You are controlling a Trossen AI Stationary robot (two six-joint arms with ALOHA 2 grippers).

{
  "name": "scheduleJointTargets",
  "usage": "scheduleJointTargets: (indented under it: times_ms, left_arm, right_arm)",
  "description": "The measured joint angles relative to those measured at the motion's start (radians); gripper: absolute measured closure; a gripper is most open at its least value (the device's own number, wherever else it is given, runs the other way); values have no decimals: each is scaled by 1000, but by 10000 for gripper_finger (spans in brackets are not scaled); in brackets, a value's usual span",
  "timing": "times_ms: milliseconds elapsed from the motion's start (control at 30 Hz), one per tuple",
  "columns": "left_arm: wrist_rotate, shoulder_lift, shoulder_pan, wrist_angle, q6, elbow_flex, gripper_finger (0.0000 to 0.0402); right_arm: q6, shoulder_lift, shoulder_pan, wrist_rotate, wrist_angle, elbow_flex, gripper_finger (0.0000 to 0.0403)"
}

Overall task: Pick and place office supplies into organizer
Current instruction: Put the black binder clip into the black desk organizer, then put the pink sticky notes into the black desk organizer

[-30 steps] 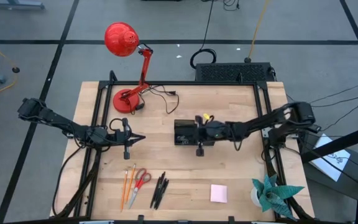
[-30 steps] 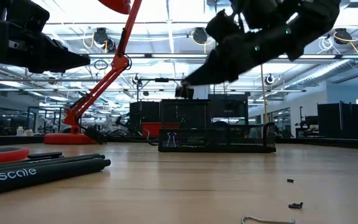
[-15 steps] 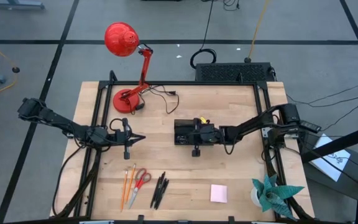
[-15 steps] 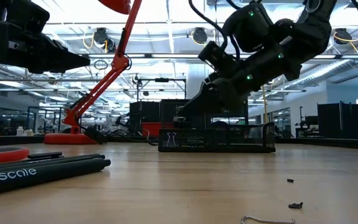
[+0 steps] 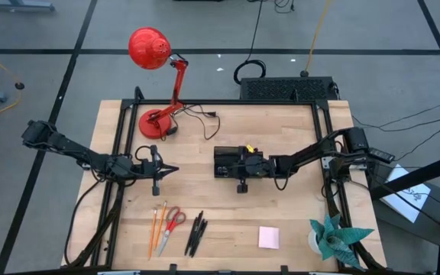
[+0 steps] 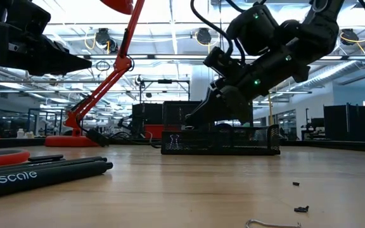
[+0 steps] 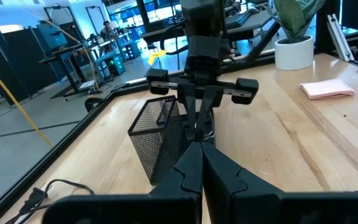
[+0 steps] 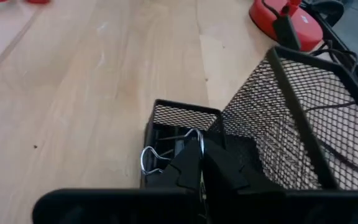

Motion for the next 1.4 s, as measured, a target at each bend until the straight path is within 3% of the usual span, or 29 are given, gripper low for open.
scheduleJointTargets:
  times_ms: [367,533,700,867,1000,1167,1267,1400]
  left_arm:
    - [0,0,0,-5,0,0,396]
    - [9,0,0,-6,0,0,396]
    - [35,0,0,-6,0,0,396]
    - [35,0,0,-6,0,0,396]
    - [35,0,0,-5,0,0,396]
    - [35,0,0,-6,0,0,396]
    - [35,0,0,-6,0,0,396]
    - [35,0,0,-7,0,0,396]
  right_arm:
    - [10,0,0,3,6,0,349]
    - [-14,-5,12,64,49,0,327]
    - [-25,-63,31,132,31,0,307]
    - [-25,-166,60,134,-60,0,299]
    - [-22,-270,99,131,-151,0,308]
    - [-28,-412,159,130,-252,-5,364]
    - [-66,-495,192,131,-232,-52,396]
    - [-62,-598,209,130,-135,-155,393]
